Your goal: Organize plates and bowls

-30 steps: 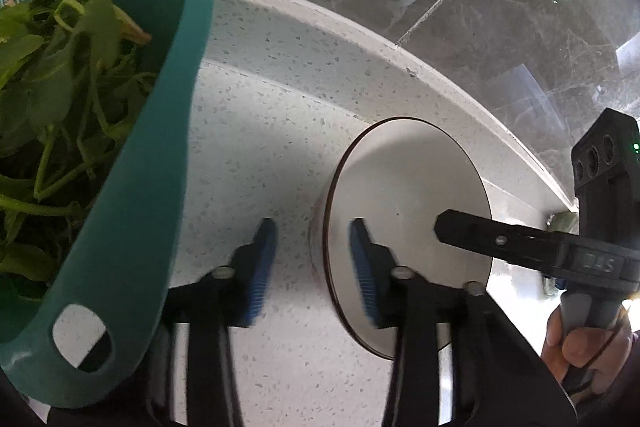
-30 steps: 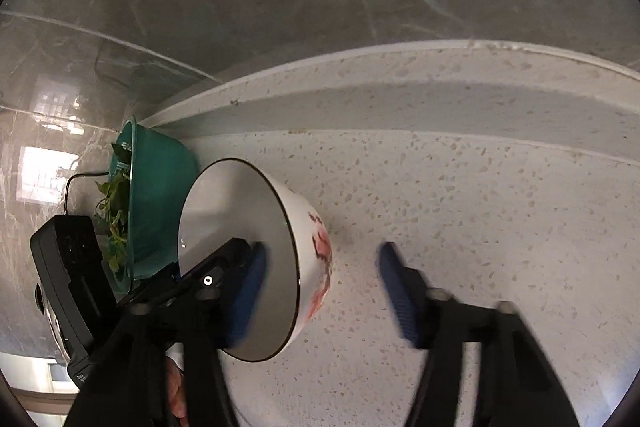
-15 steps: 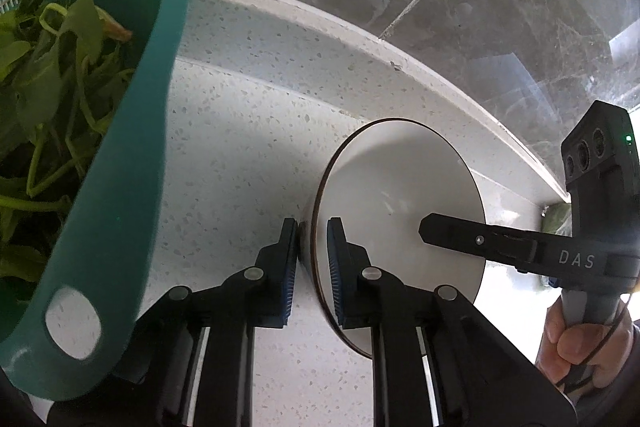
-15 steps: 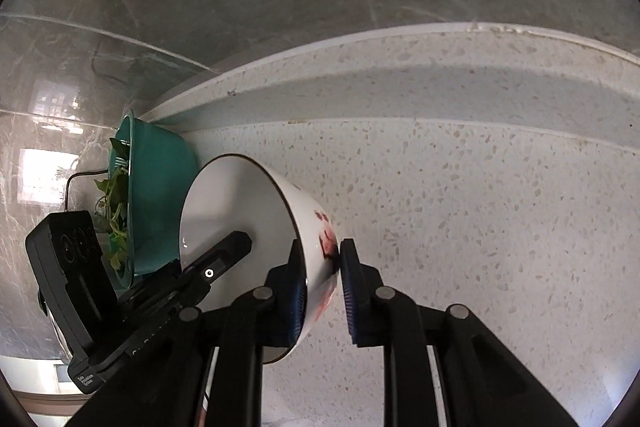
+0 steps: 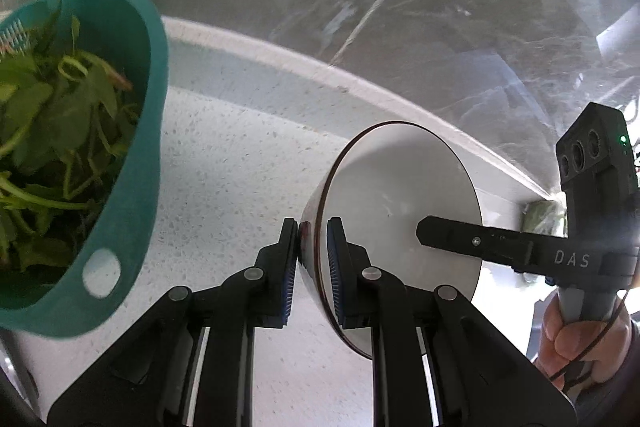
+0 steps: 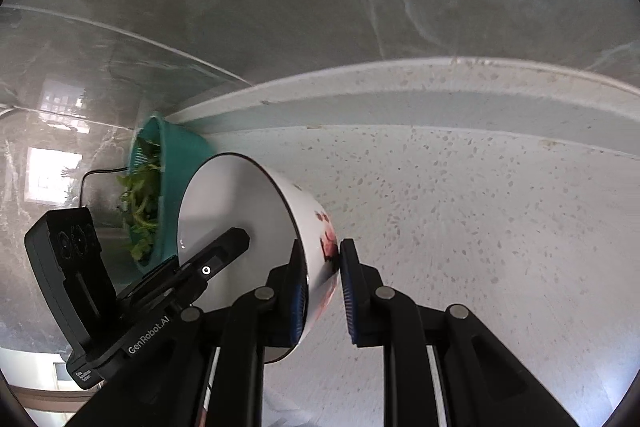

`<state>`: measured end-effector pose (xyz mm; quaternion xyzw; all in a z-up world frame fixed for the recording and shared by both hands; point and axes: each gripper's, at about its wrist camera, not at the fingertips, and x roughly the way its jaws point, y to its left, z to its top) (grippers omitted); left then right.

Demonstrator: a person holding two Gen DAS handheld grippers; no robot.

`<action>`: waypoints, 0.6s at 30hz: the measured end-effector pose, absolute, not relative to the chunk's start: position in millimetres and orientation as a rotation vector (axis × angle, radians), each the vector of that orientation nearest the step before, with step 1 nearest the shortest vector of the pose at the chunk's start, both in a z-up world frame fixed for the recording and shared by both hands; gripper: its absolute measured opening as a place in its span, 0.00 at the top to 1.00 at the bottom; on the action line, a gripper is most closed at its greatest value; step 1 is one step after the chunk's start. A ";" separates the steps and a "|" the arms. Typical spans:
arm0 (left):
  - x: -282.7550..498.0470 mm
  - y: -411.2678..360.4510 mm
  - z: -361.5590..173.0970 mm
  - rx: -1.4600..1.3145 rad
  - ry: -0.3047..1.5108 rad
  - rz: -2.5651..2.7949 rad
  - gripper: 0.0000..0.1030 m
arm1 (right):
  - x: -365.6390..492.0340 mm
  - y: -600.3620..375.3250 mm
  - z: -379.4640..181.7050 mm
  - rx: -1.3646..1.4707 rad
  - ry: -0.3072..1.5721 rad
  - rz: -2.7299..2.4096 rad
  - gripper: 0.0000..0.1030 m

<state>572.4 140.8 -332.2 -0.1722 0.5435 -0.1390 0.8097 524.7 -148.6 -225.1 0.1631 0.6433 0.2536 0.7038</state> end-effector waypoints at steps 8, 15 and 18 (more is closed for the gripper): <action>557.7 131.8 -306.3 -0.334 1.133 -0.325 0.87 | 509.2 -160.1 -195.0 0.357 1.395 0.571 0.81; 539.3 96.5 -292.9 -0.304 1.132 -0.374 0.87 | 483.9 -184.9 -183.0 0.376 1.382 0.558 0.81; 525.7 79.3 -288.0 -0.289 1.129 -0.408 0.87 | 467.1 -202.6 -175.5 0.388 1.371 0.548 0.81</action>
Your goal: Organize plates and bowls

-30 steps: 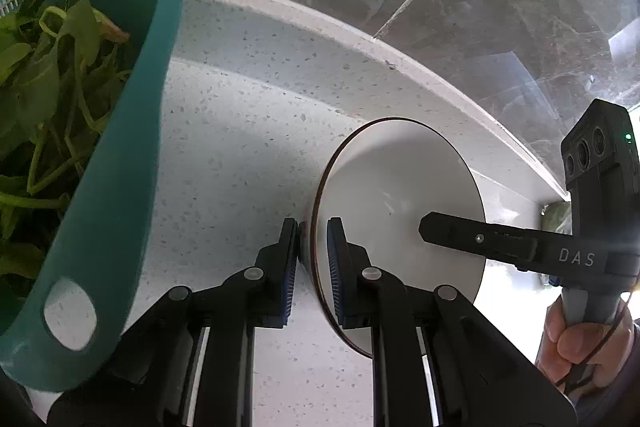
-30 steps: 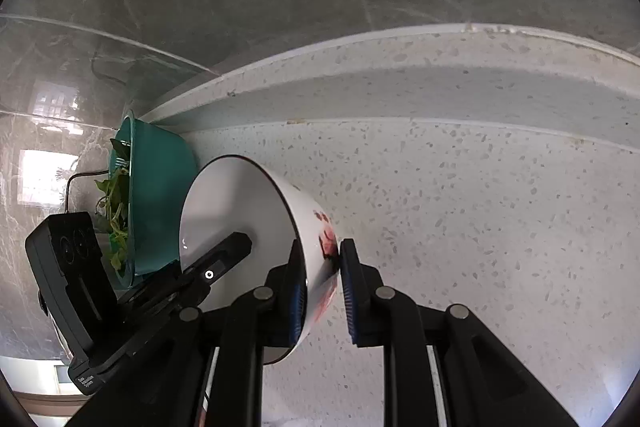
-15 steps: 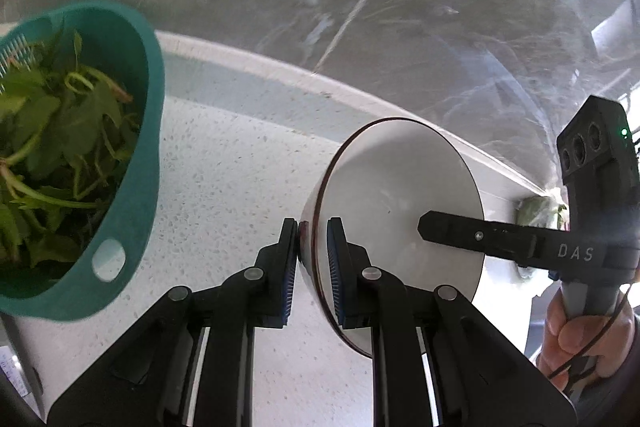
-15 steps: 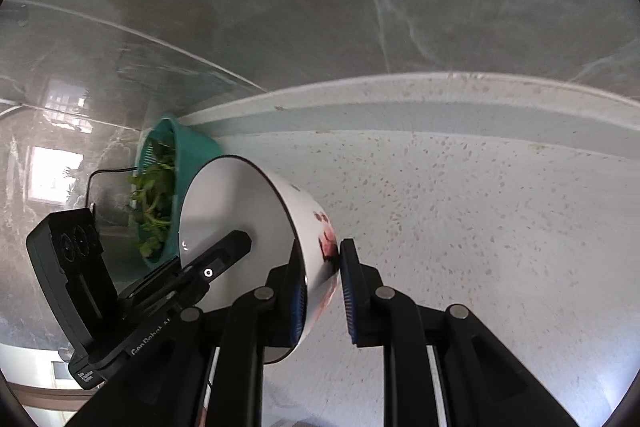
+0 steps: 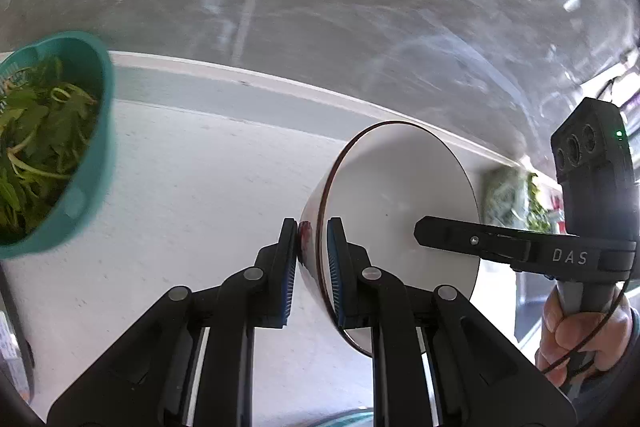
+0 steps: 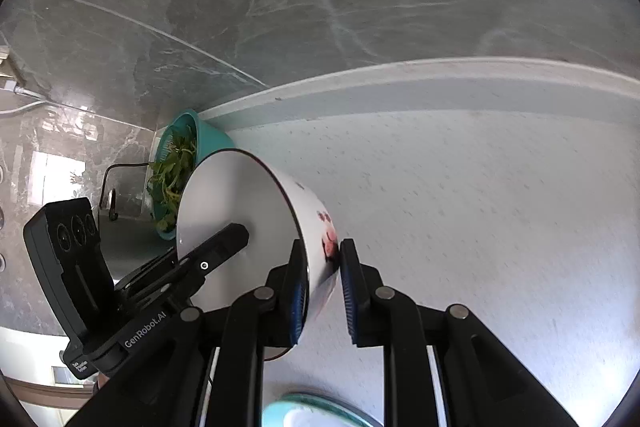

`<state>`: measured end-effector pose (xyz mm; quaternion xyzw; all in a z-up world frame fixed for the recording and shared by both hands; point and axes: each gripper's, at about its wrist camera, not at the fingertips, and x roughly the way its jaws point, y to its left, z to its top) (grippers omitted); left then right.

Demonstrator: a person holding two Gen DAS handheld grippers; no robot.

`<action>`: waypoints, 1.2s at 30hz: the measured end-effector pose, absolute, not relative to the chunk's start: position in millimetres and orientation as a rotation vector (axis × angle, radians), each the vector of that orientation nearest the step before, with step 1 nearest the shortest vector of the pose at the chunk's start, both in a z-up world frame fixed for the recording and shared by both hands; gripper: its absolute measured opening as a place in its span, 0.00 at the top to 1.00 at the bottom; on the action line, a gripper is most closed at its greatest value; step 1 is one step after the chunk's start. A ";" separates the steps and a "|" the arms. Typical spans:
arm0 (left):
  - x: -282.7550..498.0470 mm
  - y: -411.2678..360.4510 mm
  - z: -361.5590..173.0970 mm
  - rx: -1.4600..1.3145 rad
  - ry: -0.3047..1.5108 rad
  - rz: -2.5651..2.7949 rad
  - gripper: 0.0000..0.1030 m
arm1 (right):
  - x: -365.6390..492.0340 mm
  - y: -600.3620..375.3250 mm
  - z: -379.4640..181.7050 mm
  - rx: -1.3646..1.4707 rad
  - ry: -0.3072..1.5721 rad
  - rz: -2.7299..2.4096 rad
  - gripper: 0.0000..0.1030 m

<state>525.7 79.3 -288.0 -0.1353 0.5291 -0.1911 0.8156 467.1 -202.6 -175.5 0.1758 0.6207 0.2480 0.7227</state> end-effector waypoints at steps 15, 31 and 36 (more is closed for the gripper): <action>399.7 -53.4 -253.2 -0.213 1.168 -0.647 0.87 | 347.7 -353.3 -153.0 0.510 1.310 0.426 0.80; 274.0 -198.7 -279.2 -0.003 1.249 -0.780 0.87 | 230.8 -486.4 -191.7 0.678 1.336 0.287 0.79; 256.4 -214.2 -298.1 0.055 1.256 -0.758 0.87 | 217.1 -497.0 -206.3 0.684 1.362 0.282 0.79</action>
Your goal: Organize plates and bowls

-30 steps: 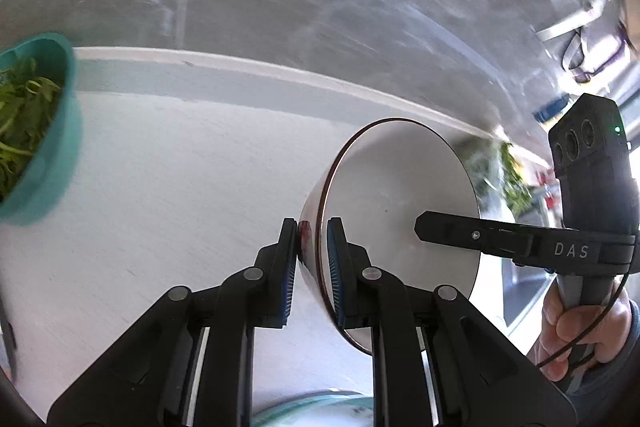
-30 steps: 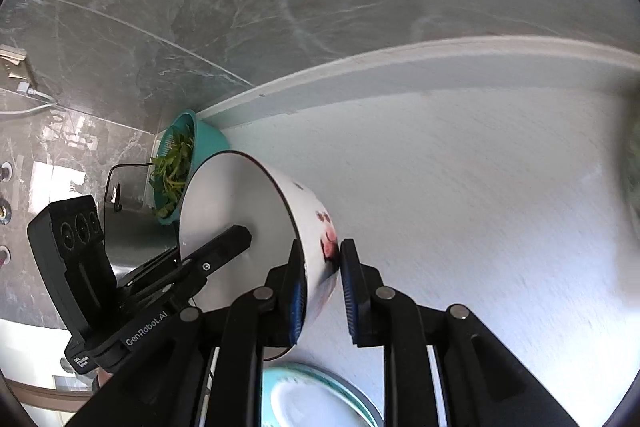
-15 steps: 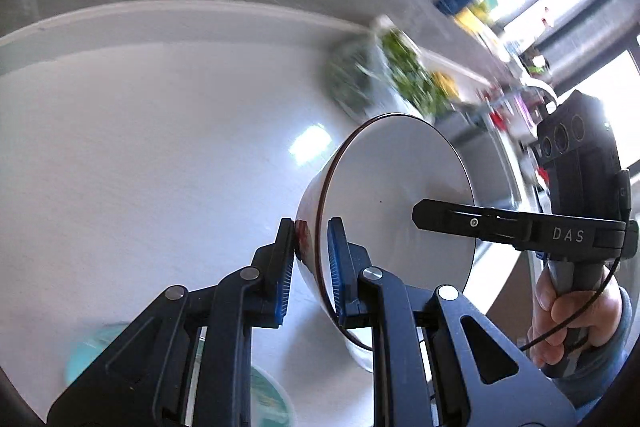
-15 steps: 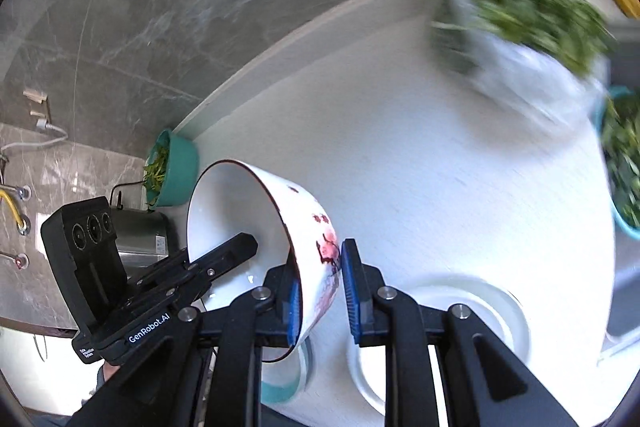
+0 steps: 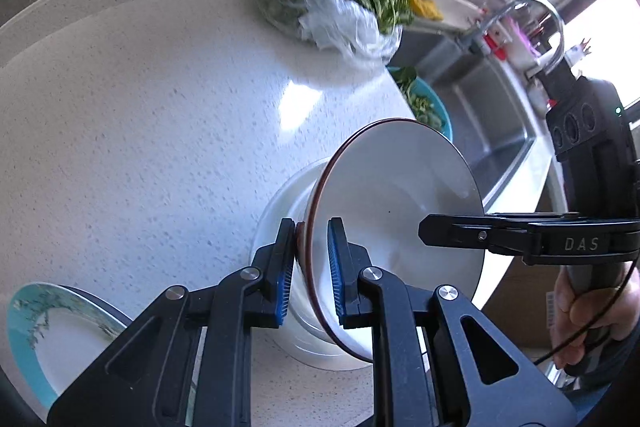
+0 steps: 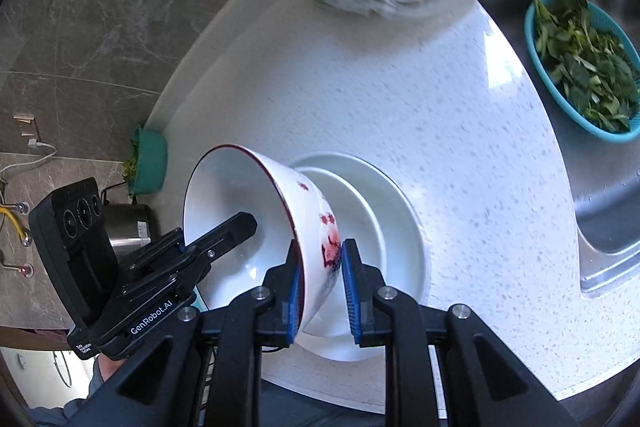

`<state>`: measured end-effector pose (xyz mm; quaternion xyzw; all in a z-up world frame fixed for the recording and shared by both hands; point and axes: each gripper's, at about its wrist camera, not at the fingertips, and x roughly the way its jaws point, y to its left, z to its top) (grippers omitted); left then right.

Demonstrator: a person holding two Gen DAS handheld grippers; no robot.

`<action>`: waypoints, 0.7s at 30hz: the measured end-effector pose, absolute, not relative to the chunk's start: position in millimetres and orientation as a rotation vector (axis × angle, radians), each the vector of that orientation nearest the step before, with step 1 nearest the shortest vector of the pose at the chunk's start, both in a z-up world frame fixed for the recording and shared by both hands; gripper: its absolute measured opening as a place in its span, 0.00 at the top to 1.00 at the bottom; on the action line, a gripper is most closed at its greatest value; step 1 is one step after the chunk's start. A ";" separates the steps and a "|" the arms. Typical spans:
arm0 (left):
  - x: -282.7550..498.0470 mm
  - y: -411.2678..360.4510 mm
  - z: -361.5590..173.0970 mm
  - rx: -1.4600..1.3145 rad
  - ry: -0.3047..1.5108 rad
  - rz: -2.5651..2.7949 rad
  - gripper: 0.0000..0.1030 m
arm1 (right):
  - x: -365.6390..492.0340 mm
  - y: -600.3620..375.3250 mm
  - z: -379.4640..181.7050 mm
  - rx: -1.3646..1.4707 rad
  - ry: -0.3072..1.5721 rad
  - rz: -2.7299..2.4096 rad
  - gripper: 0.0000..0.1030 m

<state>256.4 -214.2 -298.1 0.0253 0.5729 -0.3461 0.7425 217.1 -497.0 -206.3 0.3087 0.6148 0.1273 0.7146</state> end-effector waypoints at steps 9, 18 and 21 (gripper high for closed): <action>248.2 -221.2 -312.6 0.155 1.235 -0.723 0.87 | 206.1 -501.6 -214.0 0.618 1.371 0.288 0.79; 242.9 -225.0 -311.9 0.235 1.194 -0.719 0.87 | 205.8 -488.8 -205.3 0.484 1.355 0.271 0.81; 244.9 -222.1 -311.1 0.234 1.202 -0.729 0.87 | 206.5 -485.7 -204.1 0.470 1.356 0.262 0.81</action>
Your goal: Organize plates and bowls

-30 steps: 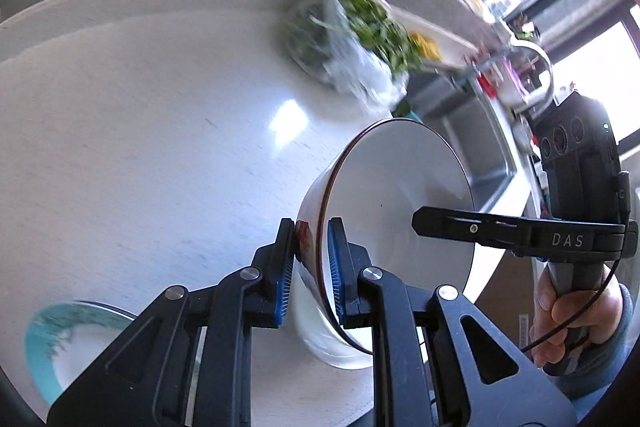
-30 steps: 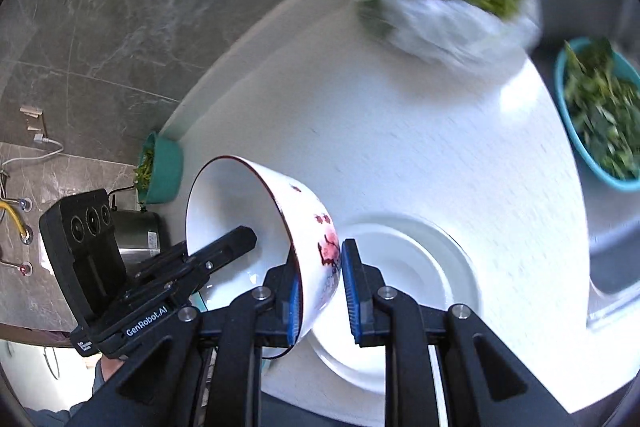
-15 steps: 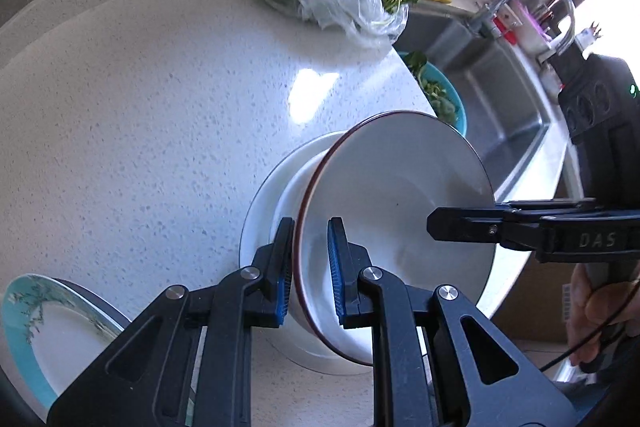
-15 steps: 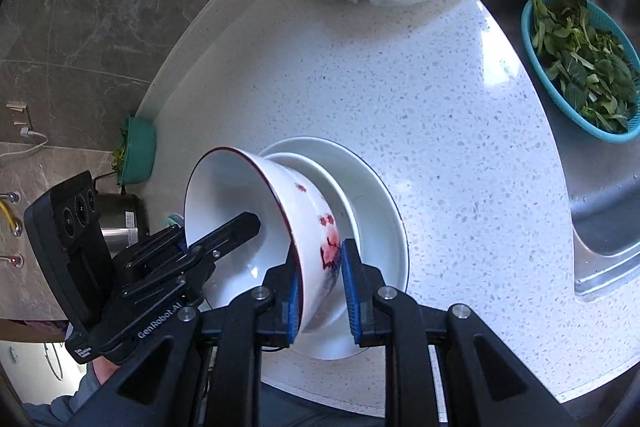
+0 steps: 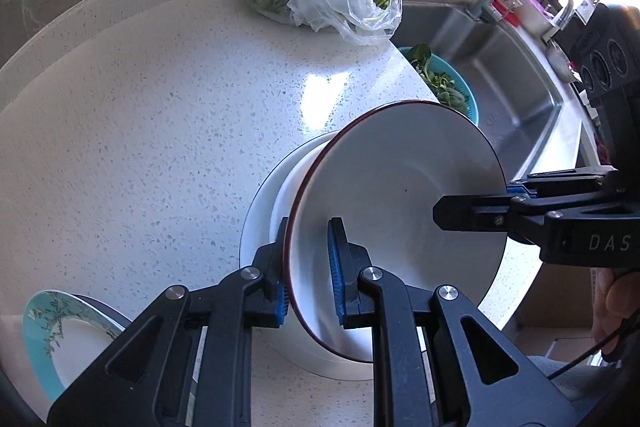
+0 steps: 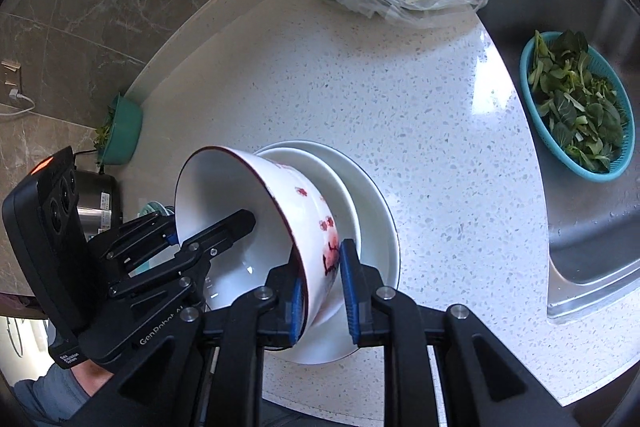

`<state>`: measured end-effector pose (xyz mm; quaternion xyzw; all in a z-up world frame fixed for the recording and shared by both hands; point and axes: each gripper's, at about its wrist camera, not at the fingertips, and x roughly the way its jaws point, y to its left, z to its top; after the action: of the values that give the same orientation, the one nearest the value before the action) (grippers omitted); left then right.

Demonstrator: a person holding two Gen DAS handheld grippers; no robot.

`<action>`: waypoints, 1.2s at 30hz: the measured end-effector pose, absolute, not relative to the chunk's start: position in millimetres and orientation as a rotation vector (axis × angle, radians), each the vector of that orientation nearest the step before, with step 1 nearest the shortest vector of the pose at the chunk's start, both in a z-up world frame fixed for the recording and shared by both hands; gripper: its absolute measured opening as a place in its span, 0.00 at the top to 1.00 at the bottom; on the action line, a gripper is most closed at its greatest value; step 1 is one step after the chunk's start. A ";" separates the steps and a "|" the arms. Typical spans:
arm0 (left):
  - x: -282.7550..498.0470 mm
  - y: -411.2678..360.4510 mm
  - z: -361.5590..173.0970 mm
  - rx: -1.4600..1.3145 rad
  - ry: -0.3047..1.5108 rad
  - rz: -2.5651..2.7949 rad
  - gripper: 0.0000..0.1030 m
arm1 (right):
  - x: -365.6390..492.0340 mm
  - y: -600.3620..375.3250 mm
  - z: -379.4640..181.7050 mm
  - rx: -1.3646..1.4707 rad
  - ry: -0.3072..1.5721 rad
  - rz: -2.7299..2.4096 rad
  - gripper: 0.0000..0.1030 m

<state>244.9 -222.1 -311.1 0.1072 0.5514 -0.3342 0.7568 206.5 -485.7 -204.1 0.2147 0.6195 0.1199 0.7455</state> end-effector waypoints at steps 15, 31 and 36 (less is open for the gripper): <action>246.0 -222.8 -308.3 0.275 1.204 -0.743 0.87 | 204.0 -493.0 -201.2 0.541 1.376 0.239 0.75; 242.1 -225.0 -303.5 0.236 1.185 -0.758 0.84 | 212.6 -477.8 -195.4 0.233 1.363 0.216 0.86; 242.6 -219.7 -293.4 0.149 1.148 -0.783 0.84 | 217.6 -479.6 -198.9 0.191 1.398 0.206 0.90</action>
<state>242.6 -219.7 -293.4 0.0688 0.5284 -0.3602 0.7657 217.6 -479.6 -198.9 0.0876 0.6414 0.0943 0.7563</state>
